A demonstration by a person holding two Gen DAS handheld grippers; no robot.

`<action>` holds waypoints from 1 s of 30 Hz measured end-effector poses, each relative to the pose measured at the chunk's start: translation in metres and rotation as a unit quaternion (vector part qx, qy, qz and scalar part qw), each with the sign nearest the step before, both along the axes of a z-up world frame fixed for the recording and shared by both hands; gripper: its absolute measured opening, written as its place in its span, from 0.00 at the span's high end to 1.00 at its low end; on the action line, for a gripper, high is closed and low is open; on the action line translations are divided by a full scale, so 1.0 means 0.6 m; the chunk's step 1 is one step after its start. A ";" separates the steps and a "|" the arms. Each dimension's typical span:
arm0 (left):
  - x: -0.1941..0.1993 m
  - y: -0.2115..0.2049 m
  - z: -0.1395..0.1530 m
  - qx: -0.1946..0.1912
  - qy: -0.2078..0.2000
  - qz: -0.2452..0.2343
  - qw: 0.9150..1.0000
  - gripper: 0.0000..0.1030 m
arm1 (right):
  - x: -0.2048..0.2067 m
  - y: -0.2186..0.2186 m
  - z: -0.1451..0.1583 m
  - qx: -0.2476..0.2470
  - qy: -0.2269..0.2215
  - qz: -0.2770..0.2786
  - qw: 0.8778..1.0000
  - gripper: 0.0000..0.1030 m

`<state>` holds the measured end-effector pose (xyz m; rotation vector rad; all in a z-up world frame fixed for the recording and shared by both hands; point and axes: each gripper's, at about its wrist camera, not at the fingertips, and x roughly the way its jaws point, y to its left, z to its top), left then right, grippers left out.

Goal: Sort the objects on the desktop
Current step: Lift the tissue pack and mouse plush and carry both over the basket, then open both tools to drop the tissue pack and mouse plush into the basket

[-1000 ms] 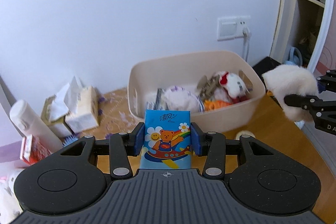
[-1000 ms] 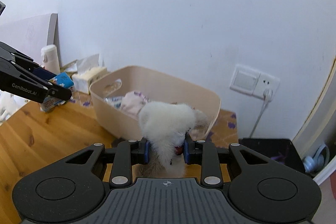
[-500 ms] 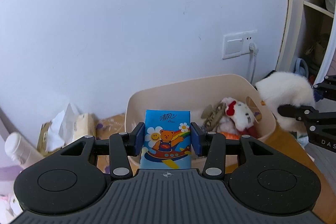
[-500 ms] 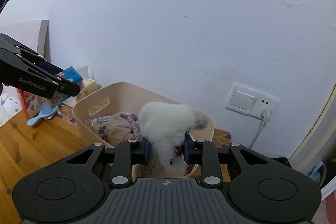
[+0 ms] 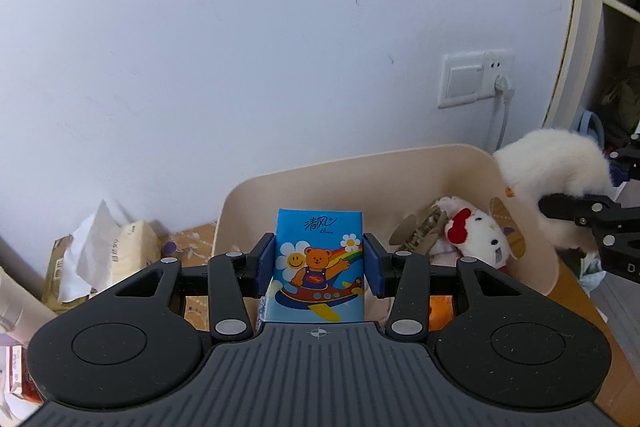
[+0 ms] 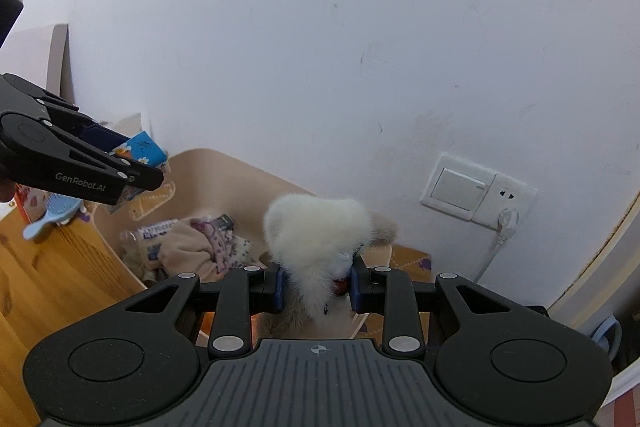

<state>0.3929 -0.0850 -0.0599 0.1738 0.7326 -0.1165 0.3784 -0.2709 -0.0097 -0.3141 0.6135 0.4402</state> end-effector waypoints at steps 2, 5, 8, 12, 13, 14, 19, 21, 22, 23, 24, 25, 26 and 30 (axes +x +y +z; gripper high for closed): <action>0.013 -0.004 -0.014 0.007 0.014 0.009 1.000 0.55 | 0.013 0.001 -0.011 -0.003 0.011 0.000 1.000 0.74; 0.027 -0.006 -0.032 0.002 0.032 0.021 0.999 0.55 | 0.029 0.005 -0.028 -0.008 0.025 0.003 1.000 0.74; 0.044 -0.009 -0.049 -0.010 0.047 0.031 0.998 0.55 | 0.044 0.008 -0.041 -0.006 0.037 0.005 0.999 0.74; 0.062 -0.014 -0.073 -0.010 0.065 0.043 0.997 0.55 | 0.059 0.011 -0.059 -0.006 0.058 -0.002 0.998 0.73; 0.065 -0.014 -0.078 -0.009 0.069 0.044 0.997 0.55 | 0.062 0.012 -0.064 -0.005 0.063 -0.003 0.998 0.73; 0.069 -0.015 -0.083 -0.007 0.073 0.046 0.996 0.55 | 0.064 0.012 -0.067 -0.003 0.067 -0.003 0.998 0.73; 0.077 -0.016 -0.104 0.003 0.100 0.057 0.993 0.55 | 0.074 0.015 -0.082 0.004 0.082 0.001 0.997 0.73; 0.079 -0.014 -0.109 0.000 0.107 0.061 0.992 0.55 | 0.077 0.016 -0.085 0.008 0.088 -0.001 0.996 0.73; 0.081 -0.014 -0.110 -0.002 0.110 0.061 0.992 0.55 | 0.078 0.017 -0.087 0.008 0.090 -0.001 0.996 0.73; 0.082 -0.013 -0.110 -0.004 0.112 0.062 0.992 0.55 | 0.078 0.020 -0.088 0.006 0.093 0.001 0.996 0.73; 0.084 -0.013 -0.110 -0.005 0.114 0.063 0.991 0.55 | 0.079 0.024 -0.089 0.003 0.096 0.005 0.995 0.73; 0.087 -0.012 -0.110 -0.007 0.116 0.065 0.991 0.55 | 0.081 0.028 -0.091 -0.002 0.099 0.009 0.995 0.73; 0.089 -0.012 -0.111 -0.010 0.119 0.067 0.991 0.55 | 0.083 0.032 -0.094 -0.008 0.103 0.012 0.995 0.73; 0.093 -0.010 -0.112 -0.016 0.126 0.071 0.989 0.55 | 0.088 0.044 -0.102 -0.016 0.118 0.016 0.993 0.72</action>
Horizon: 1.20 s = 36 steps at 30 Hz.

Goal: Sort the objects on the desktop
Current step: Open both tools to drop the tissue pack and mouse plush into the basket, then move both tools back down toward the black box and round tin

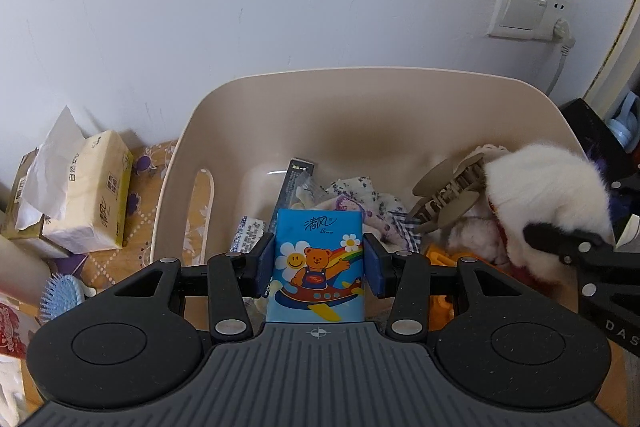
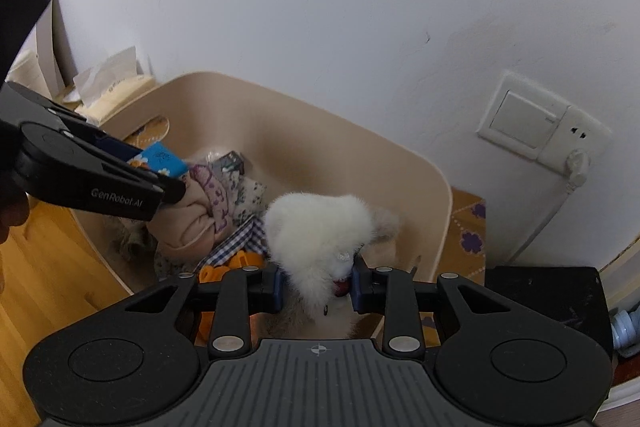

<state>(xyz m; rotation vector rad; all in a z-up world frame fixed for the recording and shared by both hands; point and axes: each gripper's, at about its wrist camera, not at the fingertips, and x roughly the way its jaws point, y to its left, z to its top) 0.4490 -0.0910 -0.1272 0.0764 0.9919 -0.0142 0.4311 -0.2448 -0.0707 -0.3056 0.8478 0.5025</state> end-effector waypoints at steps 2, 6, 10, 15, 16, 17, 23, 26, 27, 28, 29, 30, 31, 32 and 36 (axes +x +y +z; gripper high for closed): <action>0.001 0.005 -0.001 -0.004 0.002 0.004 1.000 0.55 | 0.000 0.004 -0.001 -0.002 0.003 0.003 1.000 0.71; 0.005 0.012 -0.001 -0.012 0.008 0.013 1.000 0.55 | 0.004 0.013 -0.004 -0.013 0.017 0.016 1.000 0.67; 0.006 0.015 -0.002 -0.019 0.015 0.018 1.000 0.51 | 0.003 0.015 -0.004 -0.020 0.025 0.023 0.999 0.56; 0.005 0.018 -0.001 -0.016 0.016 0.027 0.999 0.33 | -0.001 0.012 -0.004 -0.026 0.032 0.024 0.999 0.46; 0.004 0.019 0.000 -0.016 0.016 0.028 0.999 0.31 | -0.001 0.012 -0.004 -0.027 0.032 0.023 0.999 0.41; 0.004 0.019 0.000 -0.017 0.017 0.028 0.999 0.31 | -0.001 0.010 -0.003 -0.027 0.034 0.022 0.999 0.39; -0.001 0.015 0.009 -0.009 0.014 0.031 0.999 0.23 | -0.009 0.000 0.009 -0.023 0.031 0.011 0.999 0.23; -0.007 0.015 0.015 -0.005 0.013 0.029 0.999 0.22 | -0.013 -0.001 0.015 -0.023 0.030 0.014 0.999 0.15; -0.009 0.015 0.016 -0.003 0.012 0.028 1.000 0.22 | -0.014 -0.001 0.016 -0.026 0.029 0.018 0.999 0.12; -0.012 0.015 0.018 -0.001 0.011 0.028 1.000 0.22 | -0.015 0.001 0.016 -0.029 0.028 0.021 0.999 0.12; -0.014 0.016 0.020 0.001 0.010 0.029 1.000 0.22 | -0.015 0.003 0.018 -0.032 0.027 0.025 0.999 0.12; -0.016 0.017 0.021 0.003 0.009 0.030 0.999 0.22 | -0.016 0.004 0.019 -0.032 0.026 0.026 0.999 0.12; -0.018 0.018 0.022 0.004 0.009 0.032 0.999 0.22 | -0.017 0.004 0.021 -0.031 0.026 0.027 0.999 0.10; -0.021 0.020 0.024 0.006 0.008 0.034 0.999 0.22 | -0.017 0.005 0.022 -0.029 0.027 0.027 0.999 0.09; -0.035 0.030 0.030 0.006 0.004 0.046 0.999 0.21 | -0.016 0.016 0.021 -0.037 0.031 0.040 0.998 0.06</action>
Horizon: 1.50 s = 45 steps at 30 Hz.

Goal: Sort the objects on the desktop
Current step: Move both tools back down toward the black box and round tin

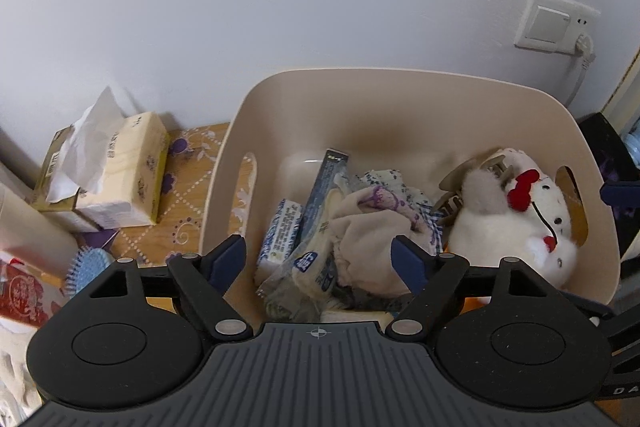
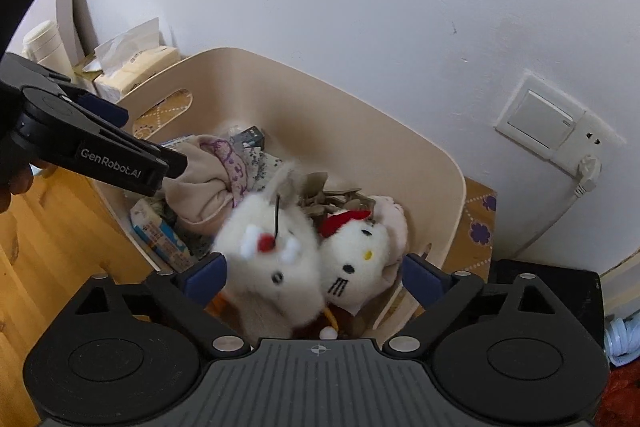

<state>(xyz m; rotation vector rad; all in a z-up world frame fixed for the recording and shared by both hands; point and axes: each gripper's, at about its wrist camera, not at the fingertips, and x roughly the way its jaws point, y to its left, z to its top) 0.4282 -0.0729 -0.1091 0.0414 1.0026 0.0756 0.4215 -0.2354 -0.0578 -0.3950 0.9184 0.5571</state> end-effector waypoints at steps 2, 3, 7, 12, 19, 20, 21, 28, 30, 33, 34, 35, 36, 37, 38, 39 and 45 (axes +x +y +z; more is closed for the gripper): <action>-0.007 0.005 0.003 -0.003 -0.002 0.009 1.000 0.21 | -0.001 0.008 -0.002 -0.012 -0.001 0.017 1.000 0.06; -0.011 0.008 0.005 -0.004 -0.004 0.013 1.000 0.21 | -0.002 0.011 -0.002 -0.017 -0.001 0.023 1.000 0.06; -0.026 0.012 0.015 -0.005 -0.012 0.026 1.000 0.21 | 0.000 0.020 -0.006 -0.028 0.001 0.049 0.998 0.04; -0.035 0.009 0.027 0.000 -0.026 0.042 0.999 0.21 | -0.001 0.030 -0.011 -0.051 -0.008 0.095 0.994 0.02; -0.038 0.011 0.028 0.002 -0.019 0.089 0.996 0.21 | 0.006 0.029 -0.011 -0.059 -0.010 0.133 0.989 0.00; -0.039 0.012 0.028 0.001 -0.017 0.097 0.995 0.21 | 0.007 0.029 -0.010 -0.059 -0.009 0.139 0.989 0.00; -0.038 0.013 0.029 -0.001 -0.016 0.103 0.995 0.21 | 0.008 0.028 -0.009 -0.058 -0.008 0.143 0.988 0.00; -0.055 0.005 0.035 -0.007 -0.012 0.125 0.992 0.21 | 0.000 0.024 -0.001 -0.055 -0.014 0.165 0.985 0.00; -0.066 0.001 0.037 -0.006 -0.012 0.124 0.992 0.21 | -0.004 0.019 0.005 -0.047 -0.016 0.163 0.985 0.00; -0.084 -0.003 0.040 -0.004 -0.016 0.120 0.993 0.21 | -0.016 0.011 0.015 -0.040 -0.021 0.162 0.986 0.00; -0.090 -0.004 0.041 -0.004 -0.017 0.119 0.993 0.21 | -0.021 0.008 0.019 -0.038 -0.023 0.161 0.986 0.00; -0.097 -0.005 0.042 -0.004 -0.019 0.118 0.993 0.21 | -0.026 0.004 0.023 -0.035 -0.025 0.160 0.986 0.00; -0.103 -0.005 0.043 -0.004 -0.021 0.119 0.993 0.21 | -0.030 0.000 0.026 -0.032 -0.027 0.158 0.986 0.00; -0.110 -0.005 0.042 -0.006 -0.020 0.119 0.993 0.21 | -0.035 -0.004 0.030 -0.030 -0.029 0.157 0.987 0.00; -0.116 -0.005 0.040 -0.009 -0.018 0.120 0.993 0.21 | -0.039 -0.007 0.033 -0.028 -0.031 0.157 0.987 0.00; -0.122 -0.005 0.038 -0.012 -0.016 0.120 0.993 0.21 | -0.044 -0.011 0.035 -0.026 -0.032 0.156 0.987 0.00; -0.146 -0.016 0.016 -0.016 -0.002 0.095 0.995 0.21 | -0.074 -0.029 0.041 -0.019 -0.037 0.159 0.986 0.00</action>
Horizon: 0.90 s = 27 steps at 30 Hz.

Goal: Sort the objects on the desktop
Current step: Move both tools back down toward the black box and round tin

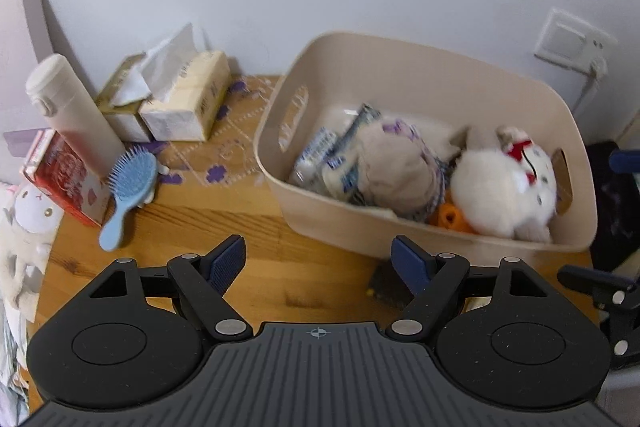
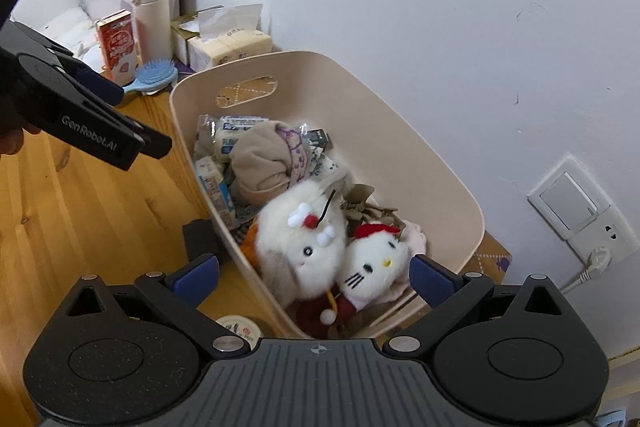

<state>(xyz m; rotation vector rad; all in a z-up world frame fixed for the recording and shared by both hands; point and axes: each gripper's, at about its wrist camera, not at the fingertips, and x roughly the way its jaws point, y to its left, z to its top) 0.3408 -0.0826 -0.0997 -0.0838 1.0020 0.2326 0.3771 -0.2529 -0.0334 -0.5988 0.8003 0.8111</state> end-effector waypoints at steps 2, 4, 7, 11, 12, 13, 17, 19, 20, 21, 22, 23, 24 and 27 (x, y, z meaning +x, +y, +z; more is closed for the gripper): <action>-0.003 -0.004 -0.012 -0.007 0.010 -0.011 1.000 0.21 | -0.008 -0.007 -0.003 0.002 0.005 -0.003 1.000 0.00; -0.006 -0.012 -0.025 -0.008 0.019 -0.023 1.000 0.21 | -0.014 -0.011 -0.011 0.002 0.013 -0.005 1.000 0.00; -0.003 -0.022 -0.048 -0.007 0.031 -0.039 0.999 0.21 | -0.025 -0.017 -0.030 0.000 0.027 -0.009 1.000 0.00; 0.006 -0.032 -0.078 -0.003 0.045 -0.059 0.997 0.21 | -0.037 -0.025 -0.062 -0.001 0.039 -0.022 0.999 0.00; 0.008 -0.034 -0.085 -0.002 0.048 -0.064 0.997 0.21 | -0.037 -0.027 -0.070 -0.002 0.046 -0.024 0.999 0.00; 0.010 -0.036 -0.091 -0.001 0.051 -0.068 0.996 0.21 | -0.039 -0.029 -0.078 0.000 0.055 -0.027 0.998 0.00; 0.014 -0.041 -0.114 -0.003 0.059 -0.083 0.995 0.21 | -0.047 -0.035 -0.100 0.009 0.065 -0.036 0.997 0.00; 0.015 -0.044 -0.124 0.000 0.061 -0.091 0.994 0.21 | -0.051 -0.038 -0.106 0.014 0.065 -0.037 0.997 0.00; 0.016 -0.045 -0.129 0.002 0.062 -0.094 0.994 0.21 | -0.052 -0.039 -0.110 0.016 0.065 -0.037 0.997 0.00; 0.018 -0.045 -0.135 0.002 0.063 -0.096 0.993 0.21 | -0.052 -0.040 -0.113 0.018 0.065 -0.038 0.997 0.00; 0.020 -0.044 -0.140 0.001 0.064 -0.096 0.993 0.21 | -0.052 -0.039 -0.117 0.019 0.065 -0.040 0.997 0.00; 0.022 -0.043 -0.145 -0.004 0.064 -0.097 0.993 0.21 | -0.051 -0.039 -0.120 0.020 0.065 -0.042 0.997 0.00; 0.024 -0.041 -0.150 -0.008 0.064 -0.099 0.993 0.20 | -0.051 -0.038 -0.125 0.021 0.065 -0.046 0.997 0.00; 0.030 -0.040 -0.162 -0.018 0.064 -0.103 0.992 0.20 | -0.054 -0.034 -0.138 0.027 0.069 -0.051 0.996 0.00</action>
